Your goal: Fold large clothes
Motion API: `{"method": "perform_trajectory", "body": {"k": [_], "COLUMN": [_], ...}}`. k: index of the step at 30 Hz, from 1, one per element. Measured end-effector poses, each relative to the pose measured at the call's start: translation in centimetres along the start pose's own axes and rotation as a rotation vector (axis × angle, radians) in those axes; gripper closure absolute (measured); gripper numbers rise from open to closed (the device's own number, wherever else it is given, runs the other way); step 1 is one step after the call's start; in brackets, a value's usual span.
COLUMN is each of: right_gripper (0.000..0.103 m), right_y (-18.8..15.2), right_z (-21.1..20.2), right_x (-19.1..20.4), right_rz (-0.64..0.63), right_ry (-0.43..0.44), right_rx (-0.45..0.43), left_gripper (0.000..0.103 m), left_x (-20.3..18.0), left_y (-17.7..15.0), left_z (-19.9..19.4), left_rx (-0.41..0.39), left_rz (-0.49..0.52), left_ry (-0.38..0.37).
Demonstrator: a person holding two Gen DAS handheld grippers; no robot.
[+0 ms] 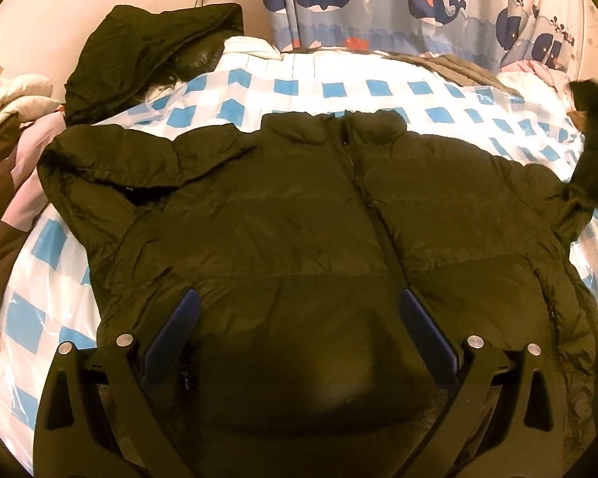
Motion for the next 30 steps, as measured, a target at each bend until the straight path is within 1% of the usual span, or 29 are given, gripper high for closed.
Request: {"method": "perform_trajectory", "body": {"k": [1, 3, 5, 7, 9, 12, 13, 14, 15, 16, 17, 18, 19, 20, 21, 22, 23, 24, 25, 26, 27, 28, 29, 30], "right_gripper": [0.096, 0.096, 0.096, 0.096, 0.096, 0.096, 0.096, 0.092, 0.088, 0.073, 0.063, 0.063, 0.064, 0.064, 0.063, 0.059, 0.057, 0.054, 0.045, 0.030, 0.024, 0.015, 0.014, 0.013], "right_y": [0.6, 0.8, -0.1, -1.5, -2.1, -2.5, -3.4, -4.6, -7.4, -10.0, -11.6, -13.6, -14.3, -14.6, -14.2, -13.2, -12.0, -10.3, -9.0, -7.9, -7.1, -6.9, -7.6, -9.0], "right_z": [-0.8, -1.3, -1.3, -1.0, -1.1, -0.7, -0.2, 0.9, 2.5, 3.3, 3.1, 1.9, 1.1, 0.5, -0.5, -1.6, -2.8, -4.3, -5.3, -6.1, -6.5, -6.3, -5.2, -3.1], "right_x": [-2.8, -7.0, -11.5, -14.9, -17.3, -19.6, -20.8, -22.2, -24.4, -26.5, -28.0, -30.3, -31.5, -31.9, -32.0, -31.7, -31.0, -29.7, -28.3, -26.7, -24.9, -22.5, -20.3, -18.6], "right_rz": [0.060, 0.144, 0.243, 0.338, 0.391, 0.485, 0.504, 0.530, 0.605, 0.690, 0.755, 0.848, 0.902, 0.910, 0.861, 0.798, 0.744, 0.676, 0.619, 0.559, 0.499, 0.435, 0.385, 0.347], "right_ry": [-0.013, -0.033, -0.051, -0.040, -0.037, 0.027, -0.007, -0.049, -0.096, -0.133, -0.155, -0.166, -0.122, -0.116, -0.163, -0.209, -0.224, -0.220, -0.210, -0.194, -0.170, -0.130, -0.081, -0.049], "right_rx": [-0.016, -0.027, -0.026, -0.025, -0.038, -0.087, -0.069, -0.023, 0.082, 0.158, 0.171, 0.122, 0.072, 0.057, 0.050, 0.030, -0.014, -0.089, -0.141, -0.181, -0.207, -0.208, -0.165, -0.077], "left_gripper": [0.007, 0.007, 0.007, 0.007, 0.007, 0.007, 0.007, 0.007, 0.007, 0.007, 0.007, 0.007, 0.007, 0.007, 0.007, 0.007, 0.007, 0.007, 0.007, 0.007, 0.007, 0.007, 0.007, 0.007], "left_x": [-0.1, -0.3, -0.5, -0.6, -0.7, -1.0, -1.2, -1.5, -1.7, -1.9, -2.2, -2.2, -2.3, -2.3, -2.2, -2.1, -2.0, -1.9, -1.8, -1.8, -1.8, -1.9, -2.0, -2.1], "left_y": [-0.1, -0.2, -0.3, -0.3, -0.2, -0.3, -0.4, -0.6, -0.7, -0.8, -0.9, -0.9, -1.0, -0.9, -0.9, -0.8, -0.8, -0.7, -0.7, -0.7, -0.7, -0.6, -0.7, -0.7], "left_z": [0.1, 0.3, 0.4, 0.4, 0.3, 0.4, 0.5, 0.7, 0.9, 1.0, 1.1, 1.0, 0.9, 0.8, 0.7, 0.6, 0.6, 0.6, 0.7, 0.7, 0.7, 0.7, 0.7, 0.6], "left_rx": [0.002, 0.008, 0.015, 0.015, 0.005, -0.004, -0.001, 0.007, 0.012, 0.015, 0.016, 0.015, 0.013, 0.009, 0.006, 0.005, 0.006, 0.007, 0.009, 0.013, 0.013, 0.013, 0.012, 0.009], "left_rz": [0.002, 0.005, 0.002, -0.007, -0.010, 0.002, 0.007, 0.018, 0.028, 0.039, 0.051, 0.057, 0.060, 0.057, 0.052, 0.045, 0.038, 0.032, 0.026, 0.020, 0.019, 0.022, 0.031, 0.039], "left_ry": [0.001, 0.002, -0.006, -0.018, -0.019, -0.012, -0.010, -0.011, -0.012, -0.011, -0.006, -0.005, -0.005, -0.006, -0.007, -0.009, -0.010, -0.010, -0.010, -0.013, -0.016, -0.017, -0.015, -0.011]}}
Point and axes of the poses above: each gripper's, at about its wrist camera, not at the fingertips, and z roughly the way its jaws point, x to its left, y to its top, the point moved 6 cm from there along z, roughly the way its jaws point, and after that the axes turned 7 degrees about -x, right-handed, at the moved point
